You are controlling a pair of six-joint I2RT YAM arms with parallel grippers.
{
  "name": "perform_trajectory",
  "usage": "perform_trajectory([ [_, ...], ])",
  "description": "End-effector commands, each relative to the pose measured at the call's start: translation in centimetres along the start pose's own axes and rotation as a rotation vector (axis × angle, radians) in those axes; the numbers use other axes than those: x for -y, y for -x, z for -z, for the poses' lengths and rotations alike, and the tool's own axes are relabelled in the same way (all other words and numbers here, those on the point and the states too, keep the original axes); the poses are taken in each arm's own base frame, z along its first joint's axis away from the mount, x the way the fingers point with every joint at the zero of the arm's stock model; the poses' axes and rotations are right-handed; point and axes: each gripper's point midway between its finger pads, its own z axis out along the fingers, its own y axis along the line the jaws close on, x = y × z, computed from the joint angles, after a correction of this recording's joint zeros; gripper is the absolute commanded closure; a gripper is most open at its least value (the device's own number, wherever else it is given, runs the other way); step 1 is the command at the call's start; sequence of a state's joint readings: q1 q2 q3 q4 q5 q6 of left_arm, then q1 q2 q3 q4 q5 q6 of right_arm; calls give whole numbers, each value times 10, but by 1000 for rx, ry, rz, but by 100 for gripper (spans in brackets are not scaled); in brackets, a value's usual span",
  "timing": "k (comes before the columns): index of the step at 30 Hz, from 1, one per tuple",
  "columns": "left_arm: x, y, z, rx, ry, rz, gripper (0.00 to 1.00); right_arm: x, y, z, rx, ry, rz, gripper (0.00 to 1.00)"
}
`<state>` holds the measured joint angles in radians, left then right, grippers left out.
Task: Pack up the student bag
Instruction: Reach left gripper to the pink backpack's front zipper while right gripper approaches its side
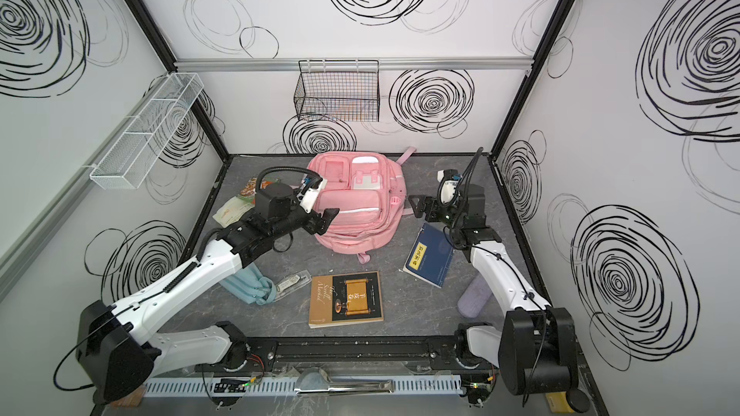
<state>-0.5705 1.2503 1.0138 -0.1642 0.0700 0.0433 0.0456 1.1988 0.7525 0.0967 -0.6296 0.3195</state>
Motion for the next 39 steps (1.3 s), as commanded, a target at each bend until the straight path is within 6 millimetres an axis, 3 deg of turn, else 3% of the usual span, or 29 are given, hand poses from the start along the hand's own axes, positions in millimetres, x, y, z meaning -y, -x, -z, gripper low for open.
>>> perform_trajectory([
  [1, 15, 12, -10, -8, -50, -31, 13, -4, 4, 5, 9, 18, -9, 9],
  [8, 32, 12, -47, -72, -76, -41, 16, 9, 6, 1, 15, -12, -48, 9],
  [13, 44, 7, -69, -115, -122, -43, 17, 4, 12, -5, -16, 31, -107, 10],
  [22, 52, 0, -123, -204, -169, -20, 24, 12, 2, -2, -14, -14, -99, 11],
  [30, 67, 9, -124, -200, -238, 7, 21, 7, -2, 11, 24, -12, -109, 11],
  [39, 66, -15, -148, -273, -213, 37, 21, 8, -8, 20, 29, -42, -101, 11],
])
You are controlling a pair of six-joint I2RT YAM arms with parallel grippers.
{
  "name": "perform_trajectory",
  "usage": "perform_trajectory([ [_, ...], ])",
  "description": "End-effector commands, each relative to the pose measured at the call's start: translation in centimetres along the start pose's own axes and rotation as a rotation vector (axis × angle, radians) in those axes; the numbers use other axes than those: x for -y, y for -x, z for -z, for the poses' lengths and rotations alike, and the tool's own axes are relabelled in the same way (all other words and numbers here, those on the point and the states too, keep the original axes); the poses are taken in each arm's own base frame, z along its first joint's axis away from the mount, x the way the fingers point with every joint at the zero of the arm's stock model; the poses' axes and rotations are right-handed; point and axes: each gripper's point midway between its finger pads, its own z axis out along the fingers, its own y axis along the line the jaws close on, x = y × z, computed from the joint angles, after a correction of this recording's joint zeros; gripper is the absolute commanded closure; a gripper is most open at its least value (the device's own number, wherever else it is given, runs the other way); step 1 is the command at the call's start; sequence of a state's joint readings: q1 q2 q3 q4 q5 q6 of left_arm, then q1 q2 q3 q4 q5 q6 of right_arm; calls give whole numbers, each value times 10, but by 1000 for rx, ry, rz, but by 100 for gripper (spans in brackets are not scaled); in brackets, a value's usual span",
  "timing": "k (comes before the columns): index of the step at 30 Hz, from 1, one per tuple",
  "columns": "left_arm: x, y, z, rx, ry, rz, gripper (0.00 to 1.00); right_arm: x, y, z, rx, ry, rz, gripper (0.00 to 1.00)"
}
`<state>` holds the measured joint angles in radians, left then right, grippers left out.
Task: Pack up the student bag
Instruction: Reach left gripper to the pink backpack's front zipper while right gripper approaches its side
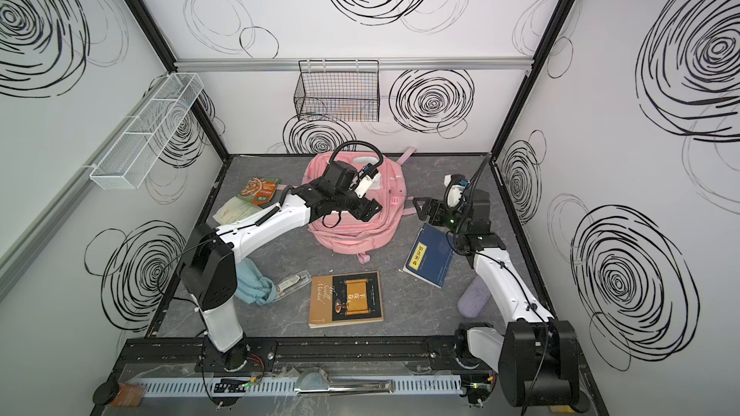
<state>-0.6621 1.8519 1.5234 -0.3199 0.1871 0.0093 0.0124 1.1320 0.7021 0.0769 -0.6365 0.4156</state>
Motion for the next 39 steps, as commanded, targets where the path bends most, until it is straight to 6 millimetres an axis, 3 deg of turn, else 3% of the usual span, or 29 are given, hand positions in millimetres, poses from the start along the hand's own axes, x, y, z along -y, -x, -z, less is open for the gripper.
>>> perform_trajectory([
  [1, 4, -8, -19, -30, -14, 25, 21, 3, -1, 6, 21, -27, 13, 11],
  [14, -20, -30, -70, -134, 105, 58, 22, 7, -9, 1, -6, -29, -4, 12],
  [21, -45, -28, -87, -172, 275, 9, 22, 9, -21, -8, -35, -24, -12, 13],
  [29, -60, -51, -108, -246, 326, 12, 26, 12, -22, -14, -49, -27, -5, 13],
  [31, -63, -53, -109, -254, 332, 14, 31, 12, -22, -16, -49, -25, -2, 13],
  [39, -72, -52, -107, -260, 315, 60, 81, 9, -16, -19, -50, -16, 3, 13],
])
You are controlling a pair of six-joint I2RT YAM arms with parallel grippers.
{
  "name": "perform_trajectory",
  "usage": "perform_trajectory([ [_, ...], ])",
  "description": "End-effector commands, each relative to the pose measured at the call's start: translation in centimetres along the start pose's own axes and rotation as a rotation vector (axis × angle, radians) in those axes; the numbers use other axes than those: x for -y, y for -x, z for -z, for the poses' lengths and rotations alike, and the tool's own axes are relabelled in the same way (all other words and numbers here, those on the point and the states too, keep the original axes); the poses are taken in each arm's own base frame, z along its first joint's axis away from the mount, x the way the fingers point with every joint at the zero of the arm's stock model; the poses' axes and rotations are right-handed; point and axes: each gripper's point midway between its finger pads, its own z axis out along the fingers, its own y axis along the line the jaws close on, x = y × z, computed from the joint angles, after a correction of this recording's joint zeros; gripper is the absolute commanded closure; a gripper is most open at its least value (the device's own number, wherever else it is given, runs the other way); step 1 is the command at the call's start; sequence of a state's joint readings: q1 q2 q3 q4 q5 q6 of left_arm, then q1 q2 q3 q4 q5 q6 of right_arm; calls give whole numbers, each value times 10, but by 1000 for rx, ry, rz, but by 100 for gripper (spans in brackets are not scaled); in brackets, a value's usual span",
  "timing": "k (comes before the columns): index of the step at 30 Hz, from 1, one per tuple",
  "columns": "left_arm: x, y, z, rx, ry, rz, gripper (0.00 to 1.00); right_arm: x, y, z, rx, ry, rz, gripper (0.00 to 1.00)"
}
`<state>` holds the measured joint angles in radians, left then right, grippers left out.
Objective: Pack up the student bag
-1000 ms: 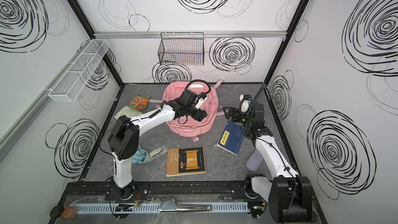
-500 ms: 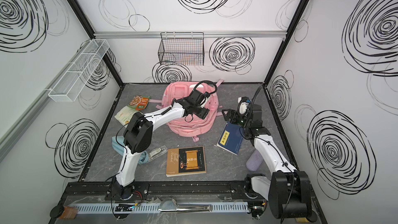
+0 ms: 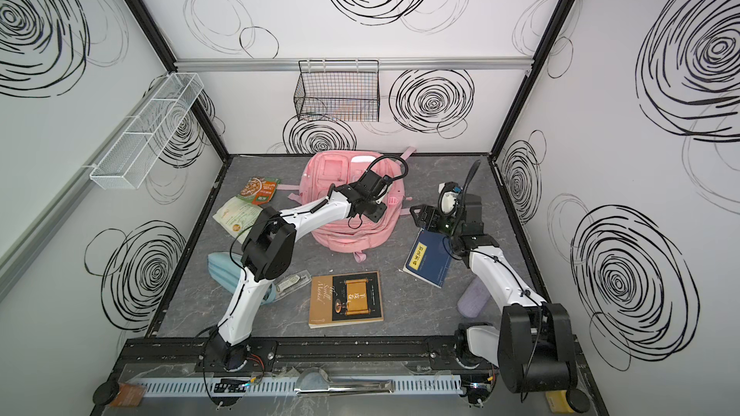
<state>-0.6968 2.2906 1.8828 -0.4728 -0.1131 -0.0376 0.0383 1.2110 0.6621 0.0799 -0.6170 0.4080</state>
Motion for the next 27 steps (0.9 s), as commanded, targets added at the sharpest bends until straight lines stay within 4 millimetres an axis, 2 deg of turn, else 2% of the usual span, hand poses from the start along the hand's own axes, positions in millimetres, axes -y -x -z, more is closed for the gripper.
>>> perform_trajectory([
  [1, -20, -3, -1, -28, 29, 38, 85, -12, 21, 2, 56, 22, 44, 13],
  [4, -22, 9, 12, 11, 3, 65, 100, -9, 24, 1, 60, 7, 44, 13],
  [9, -26, 34, 40, 101, -45, 102, 100, -7, 34, -4, 47, -25, 57, 13],
  [10, -26, 37, 46, 110, -48, 91, 87, -7, 37, -4, 48, -33, 62, 13],
  [11, -23, 37, 51, 112, -49, 65, 65, -6, 39, -4, 48, -41, 68, 13],
  [12, -21, 35, 55, 102, -43, 35, 57, -5, 40, -5, 47, -48, 73, 13],
  [15, -19, 11, 60, 33, -17, -25, 42, -6, 43, -3, 51, -54, 83, 13],
  [20, 0, -23, 66, -8, -110, -71, 32, -4, 39, -1, 57, -62, 84, 13],
  [27, 21, -42, 46, -116, -195, -131, 39, -1, 31, -2, 43, -60, 66, 13],
])
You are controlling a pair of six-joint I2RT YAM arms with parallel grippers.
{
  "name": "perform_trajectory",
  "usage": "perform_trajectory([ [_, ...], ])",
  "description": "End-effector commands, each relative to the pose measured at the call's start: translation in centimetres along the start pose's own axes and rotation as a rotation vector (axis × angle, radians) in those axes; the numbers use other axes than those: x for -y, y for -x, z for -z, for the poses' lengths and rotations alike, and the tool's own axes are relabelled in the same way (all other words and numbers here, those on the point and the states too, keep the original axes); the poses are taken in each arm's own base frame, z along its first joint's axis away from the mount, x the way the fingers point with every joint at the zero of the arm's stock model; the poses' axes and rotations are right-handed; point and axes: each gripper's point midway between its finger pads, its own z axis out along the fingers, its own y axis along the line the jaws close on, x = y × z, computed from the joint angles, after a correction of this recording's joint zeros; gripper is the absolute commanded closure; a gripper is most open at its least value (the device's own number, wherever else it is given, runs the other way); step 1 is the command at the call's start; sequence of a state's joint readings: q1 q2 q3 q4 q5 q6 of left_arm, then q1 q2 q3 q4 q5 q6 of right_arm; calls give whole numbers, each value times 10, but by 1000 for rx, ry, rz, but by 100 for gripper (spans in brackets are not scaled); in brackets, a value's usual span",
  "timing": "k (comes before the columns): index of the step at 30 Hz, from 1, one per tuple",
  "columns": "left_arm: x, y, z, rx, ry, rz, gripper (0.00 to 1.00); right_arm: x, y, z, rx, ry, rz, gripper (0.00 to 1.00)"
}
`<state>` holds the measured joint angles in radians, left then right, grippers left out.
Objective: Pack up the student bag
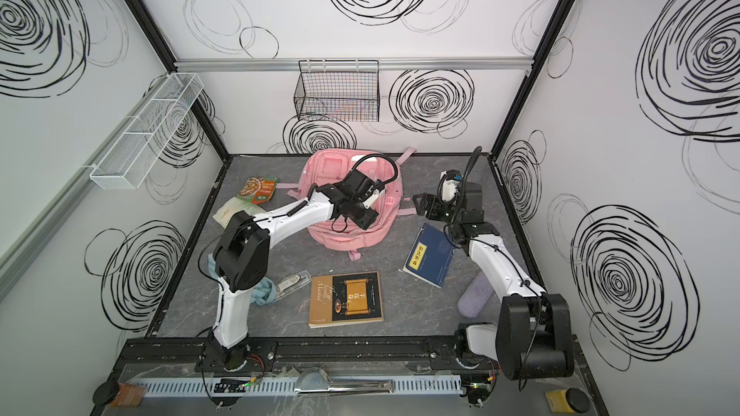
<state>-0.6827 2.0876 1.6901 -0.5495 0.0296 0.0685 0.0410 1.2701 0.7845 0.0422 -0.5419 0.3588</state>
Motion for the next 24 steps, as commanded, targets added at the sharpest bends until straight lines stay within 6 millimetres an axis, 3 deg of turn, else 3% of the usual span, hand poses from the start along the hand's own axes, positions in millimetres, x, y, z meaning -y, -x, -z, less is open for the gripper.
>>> perform_trajectory([
  [1, 13, -10, -11, -61, -73, -36, 40, -2, -5, 3, -3, 2, 4, 13],
  [9, 9, -31, -21, -142, -43, -63, 51, 0, -12, 3, -13, 2, -1, 13],
  [17, 17, -37, -3, -144, -105, -33, 54, -1, -19, 2, -18, 22, -12, 13],
  [22, 24, -43, 2, -152, -148, -25, 53, 0, -24, 0, -34, 25, -19, 13],
  [24, 18, -41, 2, -135, -120, -9, 44, 1, -26, -1, -38, 27, -20, 13],
])
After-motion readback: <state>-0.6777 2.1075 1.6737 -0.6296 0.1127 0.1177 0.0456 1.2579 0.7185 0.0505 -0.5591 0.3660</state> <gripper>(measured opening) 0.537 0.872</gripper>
